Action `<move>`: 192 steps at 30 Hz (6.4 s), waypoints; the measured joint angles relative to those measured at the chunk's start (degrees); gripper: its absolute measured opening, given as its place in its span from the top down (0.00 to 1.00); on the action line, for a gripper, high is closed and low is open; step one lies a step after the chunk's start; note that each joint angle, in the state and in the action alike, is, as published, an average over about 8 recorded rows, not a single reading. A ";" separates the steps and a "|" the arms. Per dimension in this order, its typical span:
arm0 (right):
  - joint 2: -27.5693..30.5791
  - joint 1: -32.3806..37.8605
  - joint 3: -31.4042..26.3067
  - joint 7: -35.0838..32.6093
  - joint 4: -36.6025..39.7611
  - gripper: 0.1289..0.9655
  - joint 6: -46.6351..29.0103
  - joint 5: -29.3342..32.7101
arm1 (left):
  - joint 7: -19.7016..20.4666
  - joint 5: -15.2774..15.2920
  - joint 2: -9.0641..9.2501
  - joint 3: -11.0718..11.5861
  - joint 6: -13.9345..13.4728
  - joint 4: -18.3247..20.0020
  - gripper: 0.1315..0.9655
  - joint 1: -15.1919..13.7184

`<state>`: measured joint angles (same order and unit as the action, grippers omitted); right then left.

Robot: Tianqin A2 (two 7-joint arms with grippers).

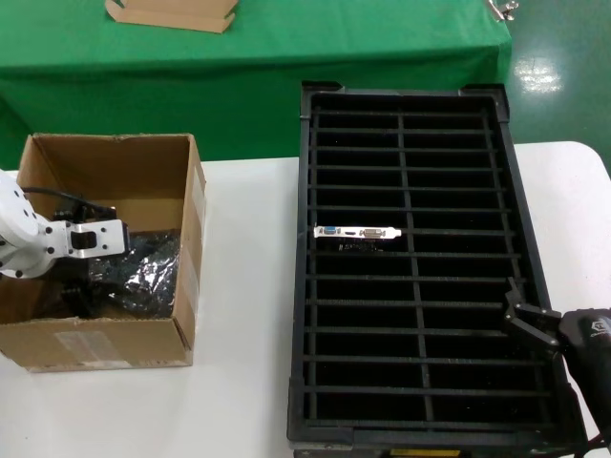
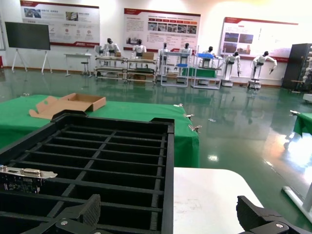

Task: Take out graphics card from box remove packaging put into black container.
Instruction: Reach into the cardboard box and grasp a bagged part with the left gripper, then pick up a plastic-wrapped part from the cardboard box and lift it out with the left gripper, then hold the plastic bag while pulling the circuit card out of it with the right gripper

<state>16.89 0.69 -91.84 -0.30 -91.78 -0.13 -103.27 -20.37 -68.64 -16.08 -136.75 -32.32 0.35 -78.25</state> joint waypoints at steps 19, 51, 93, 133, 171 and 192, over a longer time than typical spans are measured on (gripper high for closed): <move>0.00 0.00 0.00 0.00 0.00 0.00 0.00 0.00 | -1.90 0.21 -0.30 5.39 1.98 -0.03 0.27 1.63; 0.00 0.00 0.00 0.00 0.00 0.00 0.00 0.00 | -3.59 -0.53 -1.43 10.94 2.40 -0.02 0.93 1.79; 0.00 0.00 0.00 0.00 0.00 0.00 0.00 0.00 | 15.09 3.04 -13.40 15.27 -5.50 26.53 0.99 4.72; -0.07 0.43 0.28 -0.49 -0.07 0.00 -0.46 0.11 | 60.92 45.81 -18.10 42.85 -25.97 97.48 0.99 37.30; -16.85 34.62 -27.68 -34.46 18.95 0.01 -15.05 -7.11 | 56.76 55.27 -3.19 50.57 -34.89 114.71 0.99 45.73; -16.89 43.47 -36.66 -55.00 28.02 0.26 -7.71 -33.14 | 55.03 51.84 -4.40 54.26 -36.20 117.23 0.99 47.61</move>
<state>0.00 44.16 -128.50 -55.30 -63.75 -7.84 -136.41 34.67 -16.80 -20.48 -82.49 -68.52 117.58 -30.64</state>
